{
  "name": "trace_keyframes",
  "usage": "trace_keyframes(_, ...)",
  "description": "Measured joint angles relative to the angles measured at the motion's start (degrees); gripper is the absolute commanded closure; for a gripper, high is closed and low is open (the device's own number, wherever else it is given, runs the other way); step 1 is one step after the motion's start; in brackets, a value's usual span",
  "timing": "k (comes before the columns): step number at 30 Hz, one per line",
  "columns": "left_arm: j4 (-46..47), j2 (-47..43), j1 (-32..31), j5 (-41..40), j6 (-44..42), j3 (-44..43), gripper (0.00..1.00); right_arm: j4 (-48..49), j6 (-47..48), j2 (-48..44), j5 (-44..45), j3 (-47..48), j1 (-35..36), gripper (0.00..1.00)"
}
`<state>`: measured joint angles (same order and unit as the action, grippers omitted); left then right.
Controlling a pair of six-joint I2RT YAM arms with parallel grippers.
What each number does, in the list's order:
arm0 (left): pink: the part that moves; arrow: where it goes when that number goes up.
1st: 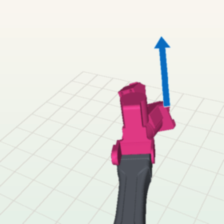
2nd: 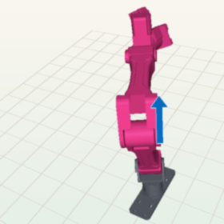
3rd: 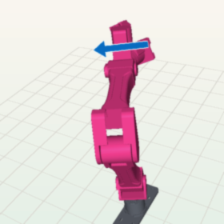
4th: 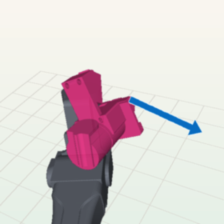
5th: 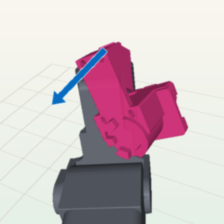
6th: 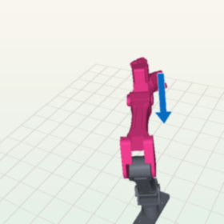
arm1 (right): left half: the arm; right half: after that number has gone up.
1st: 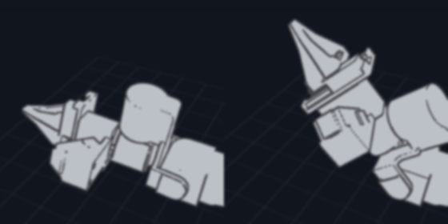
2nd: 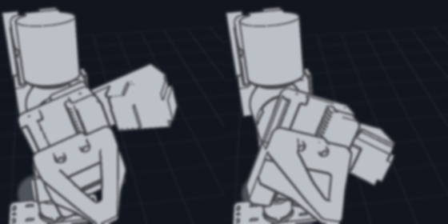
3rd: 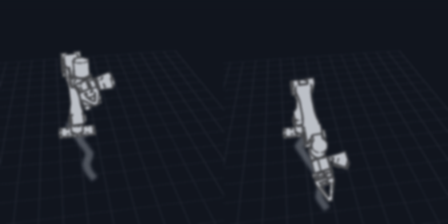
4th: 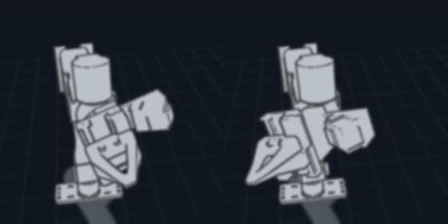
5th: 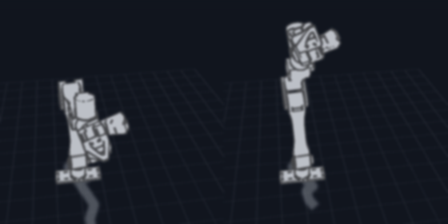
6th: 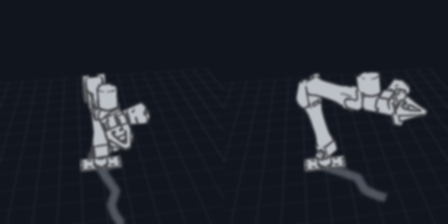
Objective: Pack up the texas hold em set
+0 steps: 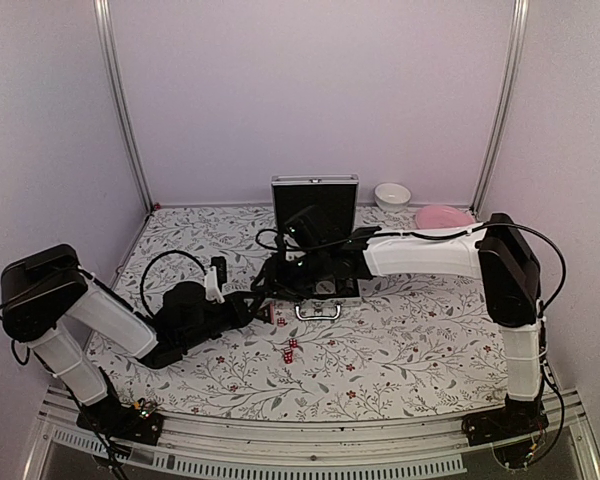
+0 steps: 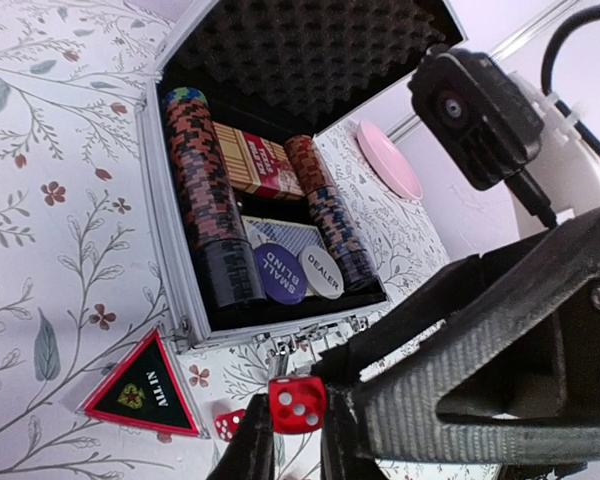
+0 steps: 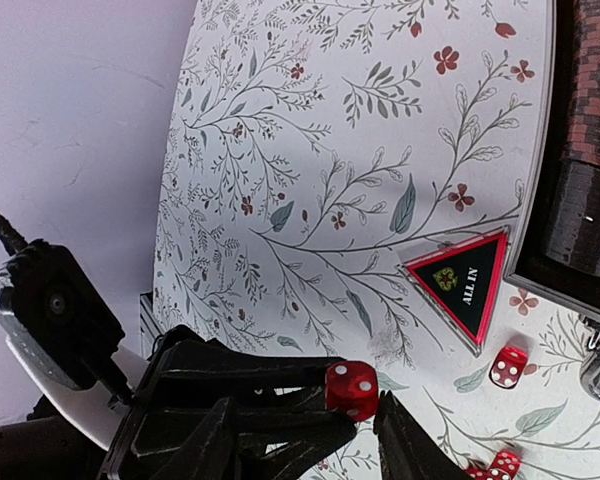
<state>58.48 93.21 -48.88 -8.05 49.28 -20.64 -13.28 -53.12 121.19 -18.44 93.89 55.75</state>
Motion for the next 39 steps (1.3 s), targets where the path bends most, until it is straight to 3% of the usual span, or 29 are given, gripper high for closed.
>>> trace_keyframes(8,-0.63,-0.55,0.0,0.11,-0.52,0.66,0.87,0.11,0.0,-2.51,1.44,-1.68,0.33,0.54)
trace_keyframes(16,0.9,0.17,-0.28,6.03,-6.25,0.87,0.87,0.17,0.22,-8.26,3.34,-11.41,-2.14,0.54)
trace_keyframes(30,-12.96,8.24,-5.25,18.1,-26.21,-17.09,0.87,-1.95,4.46,-25.99,14.45,-29.77,-11.91,0.52)
trace_keyframes(39,-26.49,16.79,-9.81,19.63,-40.09,-27.5,0.88,-3.02,8.9,-28.7,19.5,-32.3,-13.03,0.49)
